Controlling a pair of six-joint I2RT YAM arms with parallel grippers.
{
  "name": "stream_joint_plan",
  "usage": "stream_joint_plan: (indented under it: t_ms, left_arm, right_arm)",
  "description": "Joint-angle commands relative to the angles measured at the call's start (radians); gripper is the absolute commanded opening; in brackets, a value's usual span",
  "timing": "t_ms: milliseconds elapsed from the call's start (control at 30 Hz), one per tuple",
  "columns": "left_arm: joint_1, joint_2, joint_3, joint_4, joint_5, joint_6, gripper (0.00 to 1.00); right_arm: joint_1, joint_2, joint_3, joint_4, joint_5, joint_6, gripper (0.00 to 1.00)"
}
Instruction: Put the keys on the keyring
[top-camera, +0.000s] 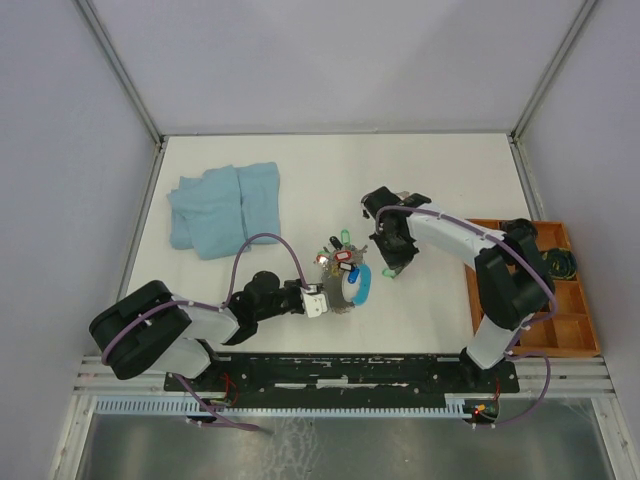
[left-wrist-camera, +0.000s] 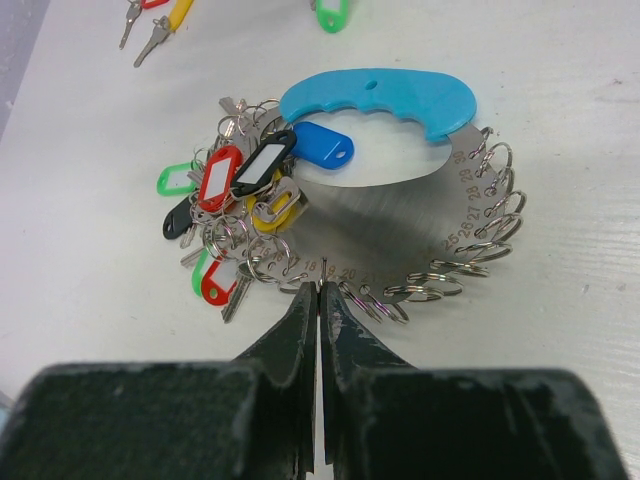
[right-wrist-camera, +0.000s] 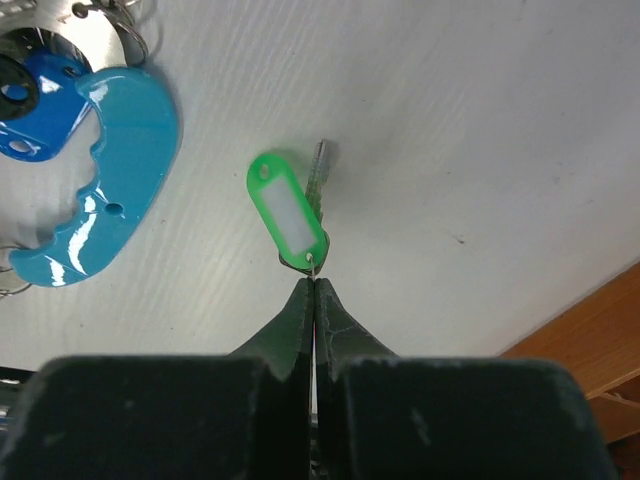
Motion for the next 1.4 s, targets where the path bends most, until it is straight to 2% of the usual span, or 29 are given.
stream_joint_plan:
  t_ms: [0,133,433,633,933,1367]
  left_arm:
    - [-0.005,-0.021,0.019,0.052,0.019,-0.005,0.03]
    - [-0.006,-0.020,0.020,0.051,0.019,-0.005,0.03]
    - [-0.005,-0.018,0.020,0.052,0.022,-0.005,0.03]
    - [-0.006,-0.022,0.019,0.050,0.018,-0.008,0.03]
    - [-0.006,-0.022,0.021,0.051,0.022,-0.013,0.03]
    - [-0.006,-0.025,0.020,0.051,0.027,-0.015,0.03]
  right_arm:
    - [-0.003,0.090,0.115,-0.173,-0.046,-0.121,0.01]
    - [0.000,0.180,0.191,-0.214,-0.064,-0.155,0.02]
    - [0.002,0.301,0.260,-0.180,-0.067,-0.172,0.05]
    - [0.004,0.304,0.254,-0.139,-0.066,-0.162,0.15]
    - [0.030,0.085,0.097,0.006,-0.044,-0.114,0.30]
    - [0.026,-0.281,-0.362,0.504,-0.013,0.067,0.41]
